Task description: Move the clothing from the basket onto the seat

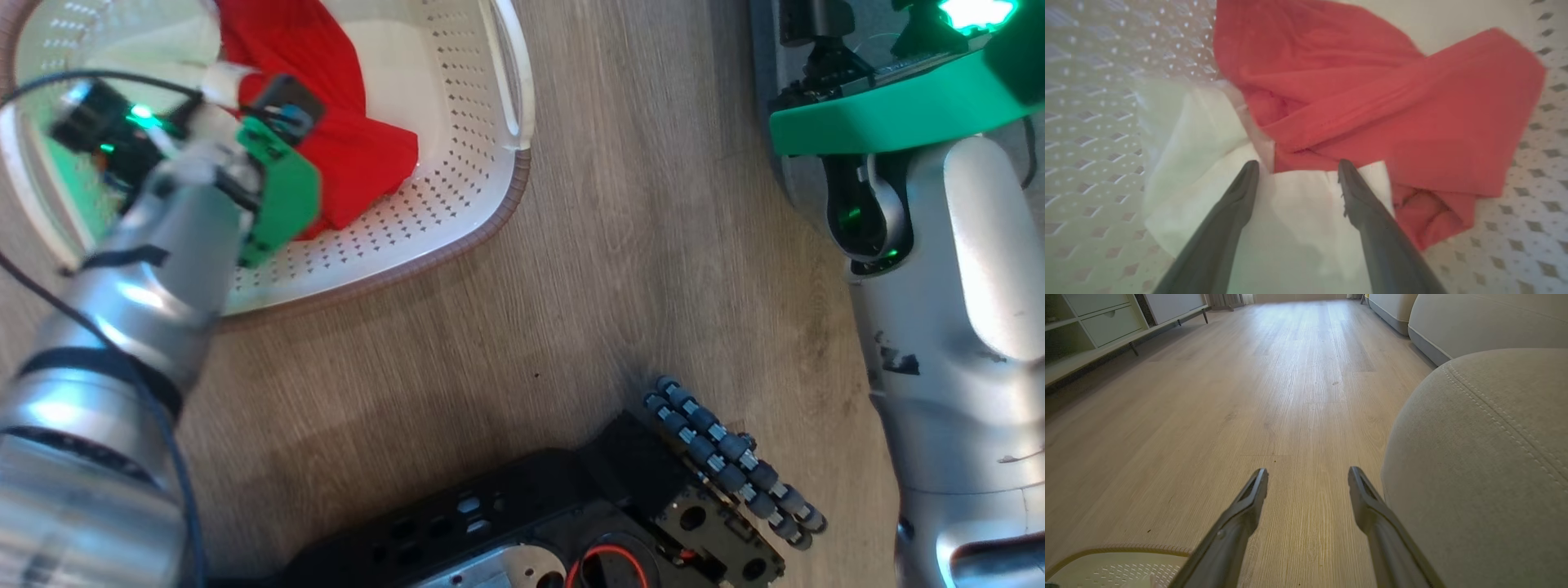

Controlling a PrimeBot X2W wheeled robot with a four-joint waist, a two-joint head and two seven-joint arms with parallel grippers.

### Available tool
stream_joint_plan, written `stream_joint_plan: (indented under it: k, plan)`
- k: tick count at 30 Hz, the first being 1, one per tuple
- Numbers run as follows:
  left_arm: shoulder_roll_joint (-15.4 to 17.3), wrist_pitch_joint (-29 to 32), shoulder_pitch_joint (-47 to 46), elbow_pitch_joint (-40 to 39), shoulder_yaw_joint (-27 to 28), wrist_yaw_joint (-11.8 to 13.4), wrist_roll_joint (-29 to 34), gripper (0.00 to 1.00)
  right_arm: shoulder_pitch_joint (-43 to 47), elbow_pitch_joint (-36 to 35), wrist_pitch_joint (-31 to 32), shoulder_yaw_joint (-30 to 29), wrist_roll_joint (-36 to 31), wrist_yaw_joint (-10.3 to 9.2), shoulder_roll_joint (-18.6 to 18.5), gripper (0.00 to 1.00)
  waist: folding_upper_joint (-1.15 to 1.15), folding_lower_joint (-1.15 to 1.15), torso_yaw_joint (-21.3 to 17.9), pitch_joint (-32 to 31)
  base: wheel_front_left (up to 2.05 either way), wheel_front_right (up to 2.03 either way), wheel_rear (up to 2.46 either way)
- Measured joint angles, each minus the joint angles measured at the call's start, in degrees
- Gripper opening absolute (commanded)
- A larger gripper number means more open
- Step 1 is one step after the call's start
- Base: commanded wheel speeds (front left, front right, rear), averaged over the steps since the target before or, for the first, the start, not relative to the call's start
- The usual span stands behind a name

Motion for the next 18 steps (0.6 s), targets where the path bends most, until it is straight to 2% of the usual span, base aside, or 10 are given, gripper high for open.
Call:
stream_joint_plan:
  k: [4, 14, 15, 16, 17, 18]
  plan:
    - [2.1, 3.7, -1.5, 0.7, -2.4, 0.4, 2.1, 1.00, 0.0, -0.4, 0.0, 0.3, 0.6, 0.00, 0.0, 1.00, 0.00, 0.00, -0.4, 0.8, 0.00, 0.00, 0.00]
    - [2.5, 8.4, -2.2, 1.0, -6.2, -1.2, 4.3, 1.00, 0.1, -1.0, 0.0, 0.4, 0.9, 0.00, 0.1, 1.00, 0.00, 0.00, 0.2, 2.1, 0.00, 0.00, 0.00]
    - [2.4, 8.4, -2.3, 1.0, -6.3, -1.3, 4.3, 0.62, 0.1, -1.0, 0.0, 0.4, 0.9, 0.00, 0.1, 1.00, 0.00, 0.00, 0.3, 2.1, 0.00, 0.00, 0.00]
    - [2.4, 8.4, -2.4, 1.0, -6.3, -1.4, 4.2, 0.62, 0.1, -1.0, 0.0, 0.4, 0.9, 0.00, 0.1, 1.00, 0.00, 0.00, 0.4, 2.2, 0.00, 0.00, 0.00]
    - [2.4, 8.4, -2.4, 1.0, -6.4, -1.5, 4.2, 0.00, 0.1, -1.0, 0.0, 0.4, 0.9, 0.00, 0.1, 1.00, 0.00, 0.00, 0.5, 2.2, 0.00, 0.00, 0.00]
    - [2.3, 8.4, -2.3, 1.1, -6.4, -1.6, 4.1, 0.00, 0.1, -1.0, 0.0, 0.4, 0.9, 0.00, 0.1, 1.00, 0.00, 0.00, 0.5, 2.2, 0.00, 0.00, 0.00]
